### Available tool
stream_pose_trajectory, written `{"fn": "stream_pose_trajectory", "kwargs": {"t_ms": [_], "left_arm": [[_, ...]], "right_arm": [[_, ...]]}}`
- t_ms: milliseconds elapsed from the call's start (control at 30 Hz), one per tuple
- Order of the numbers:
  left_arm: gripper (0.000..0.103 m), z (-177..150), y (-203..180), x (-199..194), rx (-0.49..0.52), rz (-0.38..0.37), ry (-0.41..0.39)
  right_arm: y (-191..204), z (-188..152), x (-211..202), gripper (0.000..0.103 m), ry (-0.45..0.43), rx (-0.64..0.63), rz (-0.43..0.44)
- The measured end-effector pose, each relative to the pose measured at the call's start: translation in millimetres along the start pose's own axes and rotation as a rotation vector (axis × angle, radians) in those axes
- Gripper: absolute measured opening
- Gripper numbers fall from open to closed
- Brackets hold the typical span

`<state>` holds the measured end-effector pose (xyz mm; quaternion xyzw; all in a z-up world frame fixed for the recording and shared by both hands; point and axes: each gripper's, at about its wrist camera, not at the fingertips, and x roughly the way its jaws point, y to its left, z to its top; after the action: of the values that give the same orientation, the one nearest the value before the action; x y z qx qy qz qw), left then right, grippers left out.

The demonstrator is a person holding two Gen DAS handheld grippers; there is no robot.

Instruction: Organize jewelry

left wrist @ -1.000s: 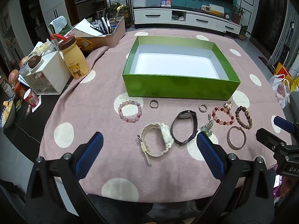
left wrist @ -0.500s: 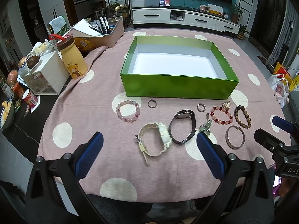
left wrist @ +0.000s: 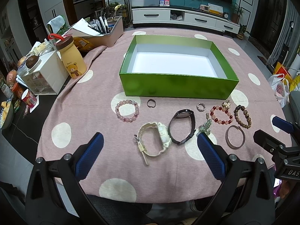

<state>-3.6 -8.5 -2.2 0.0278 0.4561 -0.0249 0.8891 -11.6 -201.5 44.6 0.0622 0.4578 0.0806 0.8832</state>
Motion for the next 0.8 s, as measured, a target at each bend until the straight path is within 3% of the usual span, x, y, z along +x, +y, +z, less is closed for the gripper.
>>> {"fn": "stream_pose_trajectory", "kwargs": {"t_ms": [800], "left_arm": [[0.101,-2.9,-3.2,0.3,0.0,-0.003,0.002]], "right_arm": [[0.6,0.1,0.5,0.102,0.0,0.004,-0.002]]}}
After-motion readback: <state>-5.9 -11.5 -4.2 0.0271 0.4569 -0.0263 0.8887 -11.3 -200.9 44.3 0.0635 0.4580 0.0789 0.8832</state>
